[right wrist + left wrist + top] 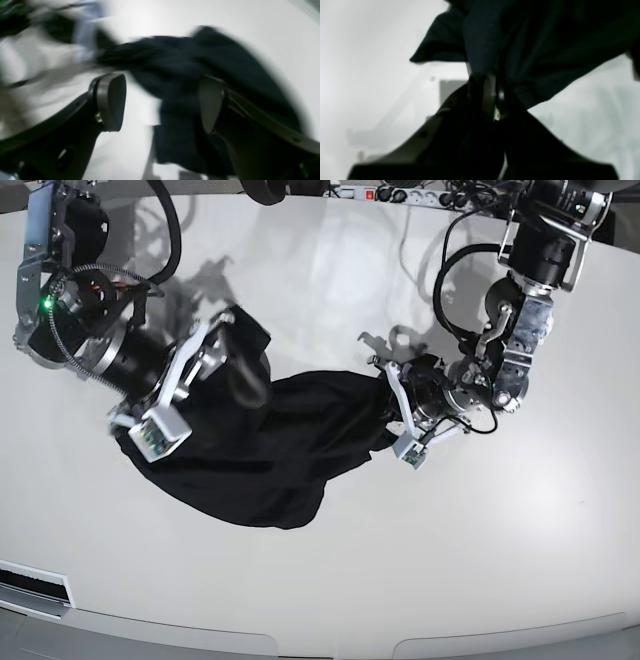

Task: Layout the t-shirt on the table in an organized manner, then fold the t-shirt properly
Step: 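Lift the shirt and pull the grippers apart to stretch it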

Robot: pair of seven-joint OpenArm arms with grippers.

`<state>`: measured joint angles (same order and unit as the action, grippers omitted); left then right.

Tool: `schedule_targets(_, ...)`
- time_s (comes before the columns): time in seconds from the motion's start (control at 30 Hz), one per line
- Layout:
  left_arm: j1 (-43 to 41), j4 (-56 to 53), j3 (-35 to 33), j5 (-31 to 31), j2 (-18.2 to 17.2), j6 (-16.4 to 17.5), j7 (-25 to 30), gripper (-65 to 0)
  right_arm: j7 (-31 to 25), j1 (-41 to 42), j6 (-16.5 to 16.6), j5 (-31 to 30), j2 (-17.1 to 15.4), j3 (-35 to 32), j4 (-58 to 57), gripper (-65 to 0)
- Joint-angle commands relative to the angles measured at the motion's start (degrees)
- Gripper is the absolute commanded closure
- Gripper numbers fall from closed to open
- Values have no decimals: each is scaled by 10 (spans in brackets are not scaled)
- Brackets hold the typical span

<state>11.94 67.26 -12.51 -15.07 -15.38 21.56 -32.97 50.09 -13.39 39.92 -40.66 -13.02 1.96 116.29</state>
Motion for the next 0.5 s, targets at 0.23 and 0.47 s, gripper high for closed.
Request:
schedule_targets(0.23,13,113,3,-41,-14,1,-35,0,-46,-42,-60,98,-3,-87,-18,-465)
schedule_targets(0.47,12,152,3,-41,-16,0,-53,0,-150,-41,-209,294,7,-171,-116,-465)
